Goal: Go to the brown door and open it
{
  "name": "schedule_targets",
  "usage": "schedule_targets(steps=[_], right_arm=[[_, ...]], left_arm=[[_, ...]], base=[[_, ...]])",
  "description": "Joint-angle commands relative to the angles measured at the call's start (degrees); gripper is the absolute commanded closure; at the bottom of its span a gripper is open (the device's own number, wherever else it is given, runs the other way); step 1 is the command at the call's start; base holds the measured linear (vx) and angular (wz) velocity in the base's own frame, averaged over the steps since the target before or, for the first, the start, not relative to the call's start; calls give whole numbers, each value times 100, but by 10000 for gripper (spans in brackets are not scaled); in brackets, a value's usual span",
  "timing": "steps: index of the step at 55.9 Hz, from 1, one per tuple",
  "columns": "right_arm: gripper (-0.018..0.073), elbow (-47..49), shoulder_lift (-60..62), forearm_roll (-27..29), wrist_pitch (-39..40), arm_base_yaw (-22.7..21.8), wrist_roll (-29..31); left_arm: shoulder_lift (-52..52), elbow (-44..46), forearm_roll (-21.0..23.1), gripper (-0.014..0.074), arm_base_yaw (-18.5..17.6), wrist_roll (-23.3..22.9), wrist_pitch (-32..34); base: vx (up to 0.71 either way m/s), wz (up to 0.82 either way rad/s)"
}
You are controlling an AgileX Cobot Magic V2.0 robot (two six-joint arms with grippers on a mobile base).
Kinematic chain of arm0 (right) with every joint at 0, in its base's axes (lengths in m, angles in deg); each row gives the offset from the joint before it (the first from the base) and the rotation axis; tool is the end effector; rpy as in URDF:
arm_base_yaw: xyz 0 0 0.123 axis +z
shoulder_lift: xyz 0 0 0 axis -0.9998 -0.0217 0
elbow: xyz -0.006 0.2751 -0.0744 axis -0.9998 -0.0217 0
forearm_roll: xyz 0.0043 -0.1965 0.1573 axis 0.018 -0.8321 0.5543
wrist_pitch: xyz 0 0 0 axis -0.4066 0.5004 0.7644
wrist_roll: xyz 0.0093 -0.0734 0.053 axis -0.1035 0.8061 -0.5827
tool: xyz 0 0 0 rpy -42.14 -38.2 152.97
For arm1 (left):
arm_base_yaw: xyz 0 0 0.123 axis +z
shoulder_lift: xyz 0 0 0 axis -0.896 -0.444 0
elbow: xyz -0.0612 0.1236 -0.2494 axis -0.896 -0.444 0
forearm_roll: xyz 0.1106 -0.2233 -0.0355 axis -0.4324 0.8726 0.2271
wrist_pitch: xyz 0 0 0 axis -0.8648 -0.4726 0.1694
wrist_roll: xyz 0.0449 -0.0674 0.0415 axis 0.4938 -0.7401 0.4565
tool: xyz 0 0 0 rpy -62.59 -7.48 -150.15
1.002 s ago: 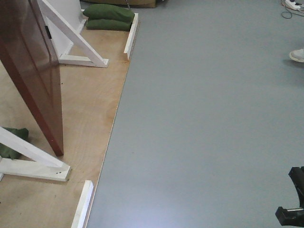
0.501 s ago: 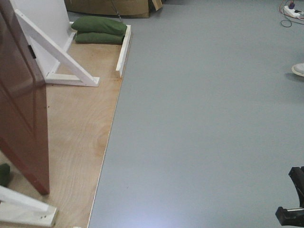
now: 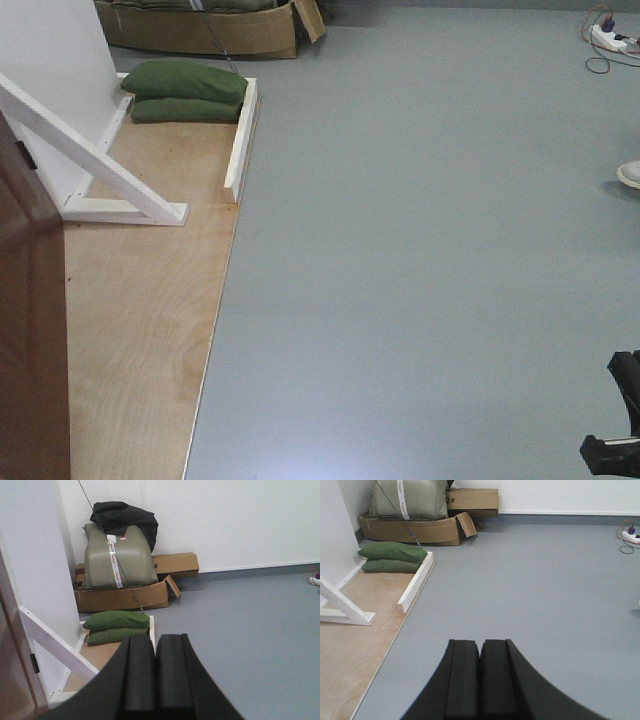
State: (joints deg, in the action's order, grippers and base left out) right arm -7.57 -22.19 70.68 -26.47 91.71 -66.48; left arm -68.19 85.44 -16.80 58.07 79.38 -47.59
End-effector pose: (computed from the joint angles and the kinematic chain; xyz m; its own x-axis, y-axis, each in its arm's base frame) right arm 0.0525 0.0050 0.1701 -0.2954 -0.0012 -0.9554 -0.0712 0.9972 0.0208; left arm 0.0565 -0.0043 0.1943 -0.0454 -0.0187 -0.9988 0.0824 0.9963 -0.0224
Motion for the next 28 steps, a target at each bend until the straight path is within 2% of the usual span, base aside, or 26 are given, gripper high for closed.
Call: schedule_targets(steps=[1, 28], right_arm=[[559, -25, 32, -18, 445, 11, 37], [559, -25, 32, -18, 445, 11, 37]], left_arm=[[79, 106, 39, 530, 4, -51, 489], [79, 106, 39, 530, 4, -51, 489]], base=[[35, -6], [28, -8]])
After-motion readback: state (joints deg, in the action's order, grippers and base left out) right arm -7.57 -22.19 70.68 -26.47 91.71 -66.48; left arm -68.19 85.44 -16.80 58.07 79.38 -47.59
